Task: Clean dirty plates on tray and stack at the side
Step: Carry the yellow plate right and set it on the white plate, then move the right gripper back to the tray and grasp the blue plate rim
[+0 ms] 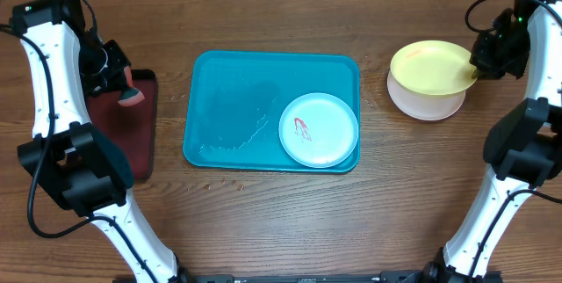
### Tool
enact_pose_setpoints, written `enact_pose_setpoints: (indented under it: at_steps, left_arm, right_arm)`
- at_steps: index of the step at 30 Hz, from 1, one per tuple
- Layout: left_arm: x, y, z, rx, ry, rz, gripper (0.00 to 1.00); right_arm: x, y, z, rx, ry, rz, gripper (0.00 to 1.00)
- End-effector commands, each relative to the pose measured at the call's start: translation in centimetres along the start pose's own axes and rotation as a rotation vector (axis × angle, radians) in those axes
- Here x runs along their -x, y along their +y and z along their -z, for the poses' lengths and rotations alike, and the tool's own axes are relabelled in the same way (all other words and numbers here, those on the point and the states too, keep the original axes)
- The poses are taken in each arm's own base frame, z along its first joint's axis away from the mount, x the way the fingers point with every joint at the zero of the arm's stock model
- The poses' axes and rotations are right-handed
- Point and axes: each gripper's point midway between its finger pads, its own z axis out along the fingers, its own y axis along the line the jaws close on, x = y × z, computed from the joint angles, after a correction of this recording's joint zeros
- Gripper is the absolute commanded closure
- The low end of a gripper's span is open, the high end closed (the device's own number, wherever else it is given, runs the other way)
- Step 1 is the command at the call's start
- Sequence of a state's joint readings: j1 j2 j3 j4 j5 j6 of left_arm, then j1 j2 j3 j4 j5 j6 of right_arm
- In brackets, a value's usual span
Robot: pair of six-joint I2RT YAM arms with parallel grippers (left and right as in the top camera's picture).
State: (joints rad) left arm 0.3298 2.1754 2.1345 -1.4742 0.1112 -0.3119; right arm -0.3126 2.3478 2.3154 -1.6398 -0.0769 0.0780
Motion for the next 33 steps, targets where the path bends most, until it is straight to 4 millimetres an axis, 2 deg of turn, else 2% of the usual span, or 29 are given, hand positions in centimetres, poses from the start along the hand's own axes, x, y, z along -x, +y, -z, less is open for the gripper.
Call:
enact_pose_setpoints:
  at_steps: [1,8,9,10,15,20,25,26,27,29,30,33]
  left_arm:
    - [0.4,0.3,1.8,-0.005,-0.050,0.003,0.96]
    - [0.4,0.2,1.8,-0.005,-0.050,0.002,0.96]
    - [0.4,0.2,1.8,-0.005,-0.050,0.002,0.96]
    - [0.4,0.2,1.8,-0.005,-0.050,0.002,0.96]
    - [0.3,0.1,1.8,-0.006,-0.050,0.000,0.96]
    - [0.3,0.0,1.8,-0.007,-0.050,-0.003,0.96]
    - [0.4,-0.1,1.8,-0.010,-0.053,-0.005,0.96]
    - [0.4,-0.3,1.8,-0.011,-0.055,-0.008,0.96]
    - [0.4,-0.4,1.7,-0.011,-0.055,-0.011,0.96]
    - [0.3,-0.7,1.7,-0.012,-0.056,-0.018,0.96]
    - [0.2,-0.9,1.7,-0.012,-0.055,-0.023,0.96]
    - [0.0,-1.2,1.6,-0.012,-0.053,-0.033,0.96]
  right_arm:
    - [-0.2,-0.1,0.4,-0.003,-0.015,0.001,0.96]
    - [0.0,-0.4,-2.4,-0.008,-0.003,-0.001,0.96]
    - [0.1,-0.4,-2.7,-0.008,-0.004,-0.001,0.91]
    - [0.2,-0.4,-3.1,-0.007,-0.006,-0.001,0.59]
    - [0.3,0.1,-2.8,0.010,-0.012,0.004,0.59]
    - [-0.4,1.7,-1.1,0.095,0.004,0.008,0.54]
    - [-2.1,6.5,2.1,0.288,0.001,0.197,0.47]
    - [-3.1,8.6,3.1,0.352,-0.004,0.301,0.44]
    - [-3.8,9.9,3.6,0.379,-0.005,0.369,0.44]
    - [-5.0,12.1,3.6,0.399,-0.001,0.480,0.46]
    - [-5.8,13.6,3.3,0.394,0.007,0.542,0.54]
    - [-7.1,16.8,2.1,0.373,0.013,0.636,0.55]
